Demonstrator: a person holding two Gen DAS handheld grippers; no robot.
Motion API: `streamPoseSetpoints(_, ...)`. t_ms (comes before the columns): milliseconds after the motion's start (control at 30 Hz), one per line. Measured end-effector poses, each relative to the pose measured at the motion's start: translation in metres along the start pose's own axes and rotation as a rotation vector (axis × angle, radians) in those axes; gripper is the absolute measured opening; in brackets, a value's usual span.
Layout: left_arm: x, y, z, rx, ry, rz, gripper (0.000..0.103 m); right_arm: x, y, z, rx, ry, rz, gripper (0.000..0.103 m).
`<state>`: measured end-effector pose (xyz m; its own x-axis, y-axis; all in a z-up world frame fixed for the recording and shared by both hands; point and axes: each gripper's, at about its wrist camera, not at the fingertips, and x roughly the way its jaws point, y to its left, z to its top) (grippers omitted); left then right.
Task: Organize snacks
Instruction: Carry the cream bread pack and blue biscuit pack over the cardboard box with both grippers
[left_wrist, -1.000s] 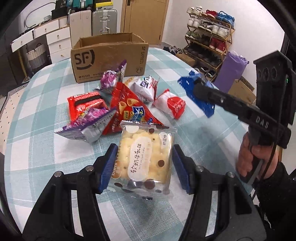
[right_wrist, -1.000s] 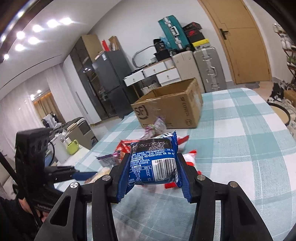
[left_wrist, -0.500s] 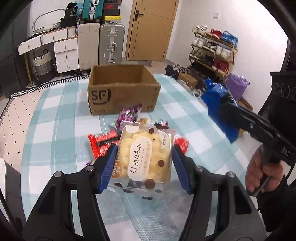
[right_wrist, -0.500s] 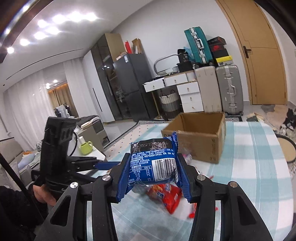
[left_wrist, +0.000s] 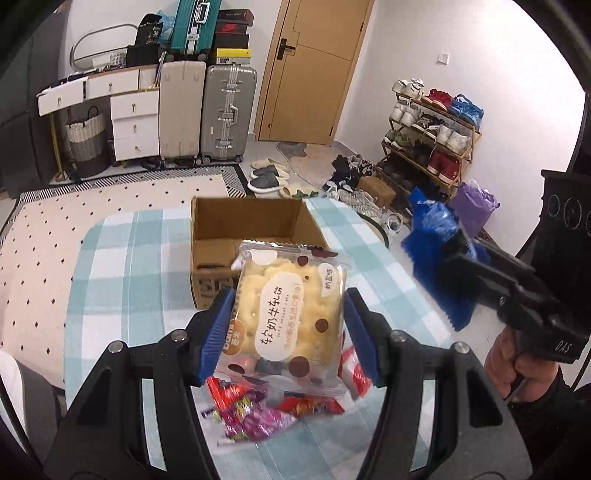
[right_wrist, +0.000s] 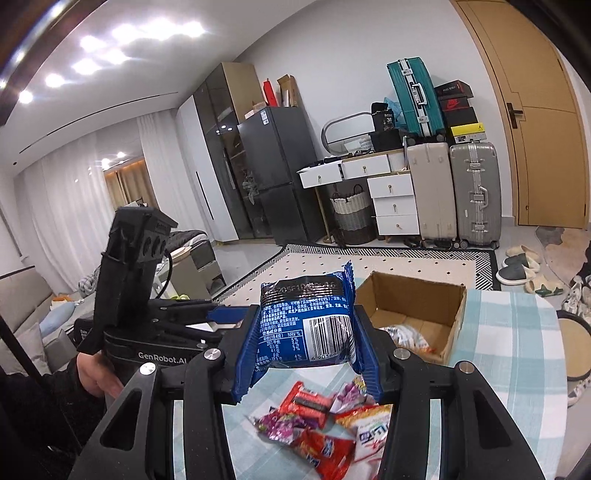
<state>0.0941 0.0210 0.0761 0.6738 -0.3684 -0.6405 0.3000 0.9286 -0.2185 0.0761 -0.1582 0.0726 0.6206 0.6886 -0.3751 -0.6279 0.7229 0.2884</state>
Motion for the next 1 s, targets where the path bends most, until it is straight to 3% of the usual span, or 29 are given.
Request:
streamPoseSetpoints(133, 0.008, 0.004, 0.039, -0.007, -0.006, -0.006, 0.058, 0.019, -0.016, 0.024, 0.025, 0.024, -0.015, 0.048)
streamPoseSetpoints(233, 0.019, 0.004, 0.066, 0.019, -0.021, 0.036, 0.058, 0.035, -0.031, 0.042, 0.034, 0.036, -0.025, 0.048)
streamPoseSetpoints(567, 0.097, 0.035, 0.132, -0.032, 0.056, 0.048, 0.058, 0.096, -0.095, 0.082, 0.082, 0.096, -0.088, 0.048)
streamPoseSetpoints(767, 0.158, 0.052, 0.143, -0.044, 0.109, 0.065, 0.058, 0.14, -0.129, 0.079, 0.097, 0.168, -0.117, 0.048)
streamPoseSetpoints(1000, 0.232, 0.071, 0.133, -0.044, 0.213, 0.068, 0.058, 0.18, -0.157, 0.058, 0.108, 0.251, -0.148, 0.048)
